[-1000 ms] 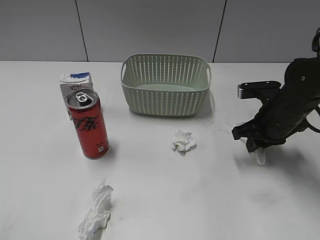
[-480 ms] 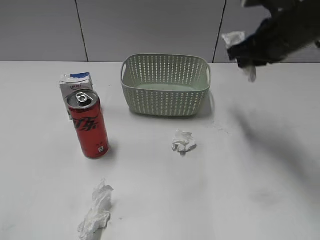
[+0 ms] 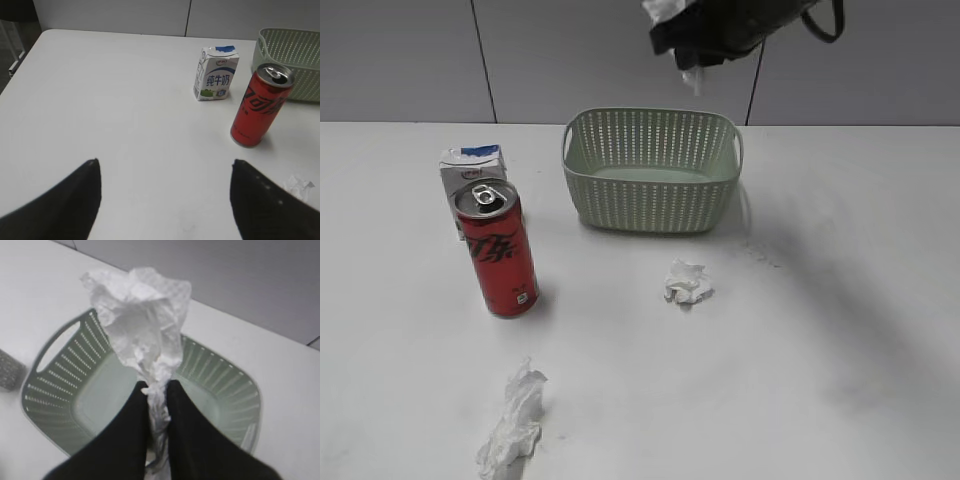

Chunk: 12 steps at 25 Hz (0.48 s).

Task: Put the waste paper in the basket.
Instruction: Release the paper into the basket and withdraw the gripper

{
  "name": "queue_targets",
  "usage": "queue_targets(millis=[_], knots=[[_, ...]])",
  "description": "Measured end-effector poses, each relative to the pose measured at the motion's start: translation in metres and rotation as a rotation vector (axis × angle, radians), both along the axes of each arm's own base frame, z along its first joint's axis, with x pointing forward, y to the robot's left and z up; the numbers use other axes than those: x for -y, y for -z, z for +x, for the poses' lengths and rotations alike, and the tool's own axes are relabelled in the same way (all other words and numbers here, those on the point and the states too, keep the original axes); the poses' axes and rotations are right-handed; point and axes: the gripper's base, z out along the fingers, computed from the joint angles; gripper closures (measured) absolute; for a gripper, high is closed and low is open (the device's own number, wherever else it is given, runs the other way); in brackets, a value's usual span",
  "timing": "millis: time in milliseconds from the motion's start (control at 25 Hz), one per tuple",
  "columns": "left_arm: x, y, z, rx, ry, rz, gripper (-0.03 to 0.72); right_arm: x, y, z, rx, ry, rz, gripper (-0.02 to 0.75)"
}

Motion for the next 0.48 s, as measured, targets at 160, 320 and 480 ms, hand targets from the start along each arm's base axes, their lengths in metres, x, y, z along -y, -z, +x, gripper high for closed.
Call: queue_targets(millis=[160,320,480], knots=[[0.000,0.000,0.000,0.000,0.001,0.001,0.095,-0.007,0.047,0.009,-0.165,-0.009,-0.066,0.484],[0.000,0.000,0.000,0.000,0.001,0.001,0.096,-0.007,0.069,0.008,-0.256,-0.017,-0.112,0.150],[0.000,0.000,0.000,0.000,0.001,0.001,0.096,-0.009,0.060,0.010,-0.254,-0.022,-0.110,0.120]])
